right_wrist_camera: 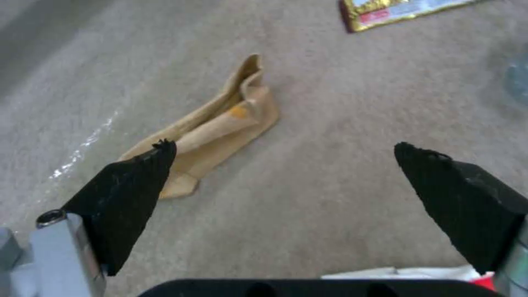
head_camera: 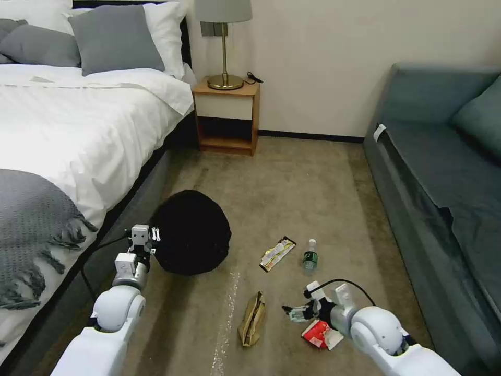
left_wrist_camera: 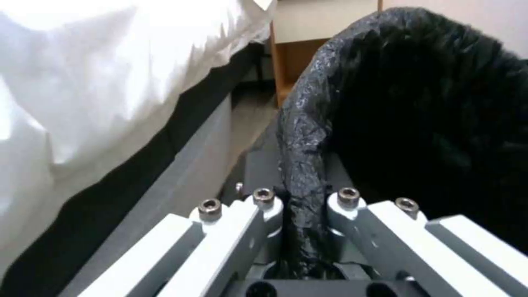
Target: Pick up the trash bin, then pick up the garbage on the floor and place it into the trash bin.
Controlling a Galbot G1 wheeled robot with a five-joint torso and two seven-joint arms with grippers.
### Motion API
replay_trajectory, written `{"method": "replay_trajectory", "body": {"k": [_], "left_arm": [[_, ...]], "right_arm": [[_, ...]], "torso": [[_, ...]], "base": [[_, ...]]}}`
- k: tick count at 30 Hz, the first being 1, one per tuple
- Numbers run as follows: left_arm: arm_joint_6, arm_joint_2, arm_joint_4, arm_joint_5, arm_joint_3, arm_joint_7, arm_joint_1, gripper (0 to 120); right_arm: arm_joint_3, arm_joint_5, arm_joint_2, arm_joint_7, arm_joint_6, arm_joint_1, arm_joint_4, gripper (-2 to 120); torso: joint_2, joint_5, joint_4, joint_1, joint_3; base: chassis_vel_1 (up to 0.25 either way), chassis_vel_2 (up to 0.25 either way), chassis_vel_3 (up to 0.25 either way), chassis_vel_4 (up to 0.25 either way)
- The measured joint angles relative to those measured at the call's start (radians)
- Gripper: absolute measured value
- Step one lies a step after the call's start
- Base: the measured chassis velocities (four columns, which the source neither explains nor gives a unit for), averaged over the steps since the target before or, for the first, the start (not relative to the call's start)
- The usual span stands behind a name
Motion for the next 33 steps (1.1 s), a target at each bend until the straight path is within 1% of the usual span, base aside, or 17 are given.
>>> {"method": "replay_trajectory", "body": {"k": [1, 2, 6, 10, 14, 18, 25, 27, 29, 30, 31, 33], "left_arm": [[0.019, -0.004, -0.022, 0.006, 0.001, -0.015, -0.002, 4], [0.028, -0.007, -0.028, 0.009, 0.002, -0.024, -0.006, 4], [0.049, -0.010, -0.037, 0.016, 0.003, -0.046, -0.013, 4], [0.061, -0.013, -0.041, 0.027, 0.004, -0.057, -0.015, 4], [0.068, -0.031, -0.043, 0.043, 0.018, -0.064, -0.021, 4], [0.069, -0.040, -0.039, 0.052, 0.027, -0.065, -0.027, 4], [0.069, -0.039, -0.029, 0.059, 0.038, -0.065, -0.031, 4], [0.068, -0.036, -0.027, 0.061, 0.042, -0.064, -0.031, 4], [0.068, -0.030, -0.028, 0.061, 0.048, -0.064, -0.031, 4], [0.068, -0.026, -0.028, 0.061, 0.051, -0.064, -0.031, 4], [0.068, -0.026, -0.028, 0.061, 0.051, -0.064, -0.031, 4], [0.068, -0.018, -0.030, 0.061, 0.057, -0.064, -0.032, 4]], "right_arm": [[-0.027, -0.006, -0.008, -0.002, 0.000, 0.020, 0.001, 100], [-0.042, -0.008, -0.015, -0.006, 0.000, 0.043, -0.008, 100], [-0.055, -0.008, -0.025, -0.013, 0.001, 0.087, -0.037, 100], [-0.051, -0.006, -0.040, -0.019, 0.008, 0.094, -0.052, 100], [-0.008, -0.013, -0.100, -0.033, 0.035, 0.044, -0.067, 100], [0.025, -0.031, -0.130, -0.036, 0.042, -0.004, -0.071, 100], [0.070, -0.053, -0.146, -0.020, 0.034, -0.066, -0.072, 100], [0.093, -0.043, -0.146, 0.000, 0.024, -0.086, -0.072, 100], [0.123, 0.007, -0.141, 0.054, -0.007, -0.111, -0.063, 100], [0.142, 0.056, -0.137, 0.103, -0.037, -0.125, -0.049, 100], [0.142, 0.056, -0.137, 0.103, -0.037, -0.125, -0.049, 100], [0.182, 0.199, -0.122, 0.216, -0.093, -0.159, -0.010, 100]], "torso": [[0.000, 0.0001, -0.0004, 0.000, 0.000], [0.000, 0.0000, -0.0004, 0.000, 0.000], [0.000, 0.0003, -0.0002, 0.000, 0.000], [0.000, 0.0004, 0.0001, 0.000, 0.000], [0.000, 0.0003, -0.0003, 0.000, 0.000], [0.000, 0.0004, -0.0005, 0.000, 0.000], [0.000, 0.0004, -0.0003, 0.000, 0.000], [0.000, 0.0004, -0.0002, 0.000, 0.000], [0.000, 0.0003, -0.0003, 0.000, 0.000], [0.000, 0.0003, -0.0003, 0.000, 0.000], [0.000, 0.0003, -0.0003, 0.000, 0.000], [0.000, 0.0003, -0.0002, 0.000, 0.000]], "base": [[0.000, 0.000, 0.000, 0.000], [0.000, 0.000, 0.000, 0.000], [0.000, 0.000, 0.000, 0.000], [0.000, 0.000, 0.000, 0.000], [0.000, 0.000, 0.000, 0.000], [0.000, 0.000, 0.000, 0.000], [0.000, 0.000, 0.000, 0.000], [0.000, 0.000, 0.000, 0.000], [0.000, 0.000, 0.000, 0.000], [0.000, 0.000, 0.000, 0.000], [0.000, 0.000, 0.000, 0.000], [0.000, 0.000, 0.000, 0.000]]}}
